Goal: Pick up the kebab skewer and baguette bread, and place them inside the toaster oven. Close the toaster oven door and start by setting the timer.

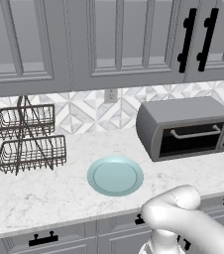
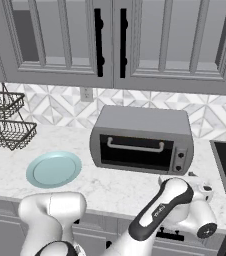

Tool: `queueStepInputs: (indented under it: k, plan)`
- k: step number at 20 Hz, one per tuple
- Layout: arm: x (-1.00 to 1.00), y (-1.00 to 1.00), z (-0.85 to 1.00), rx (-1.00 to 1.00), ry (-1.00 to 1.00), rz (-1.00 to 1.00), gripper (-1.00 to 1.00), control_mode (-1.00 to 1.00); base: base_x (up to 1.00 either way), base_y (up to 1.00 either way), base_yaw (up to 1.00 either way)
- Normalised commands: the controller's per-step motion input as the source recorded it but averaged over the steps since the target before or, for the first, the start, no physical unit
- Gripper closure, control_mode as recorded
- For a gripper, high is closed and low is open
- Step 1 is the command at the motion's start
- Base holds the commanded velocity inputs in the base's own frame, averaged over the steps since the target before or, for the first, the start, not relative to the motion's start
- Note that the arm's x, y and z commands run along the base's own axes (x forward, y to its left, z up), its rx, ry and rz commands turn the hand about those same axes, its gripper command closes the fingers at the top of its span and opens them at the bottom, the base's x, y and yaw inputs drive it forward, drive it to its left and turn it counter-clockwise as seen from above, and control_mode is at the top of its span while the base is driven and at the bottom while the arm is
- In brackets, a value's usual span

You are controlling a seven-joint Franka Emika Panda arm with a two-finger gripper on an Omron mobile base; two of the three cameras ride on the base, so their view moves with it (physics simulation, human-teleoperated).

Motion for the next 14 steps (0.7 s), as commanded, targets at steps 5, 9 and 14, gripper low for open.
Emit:
queueStepInputs:
  k: [5,9,14]
  plan:
    - [-0.19,-0.08,-0.06,-0.01,0.00,-0.11,-1.00,-1.00,0.00,0.00,0.00]
    - [0.00,0.00,-0.04,-0.06,0.00,-0.21,-1.00,-1.00,0.00,0.00,0.00]
    - [0.00,0.00,0.00,-0.04,0.02,-0.12,-1.00,-1.00,0.00,0.00,0.00]
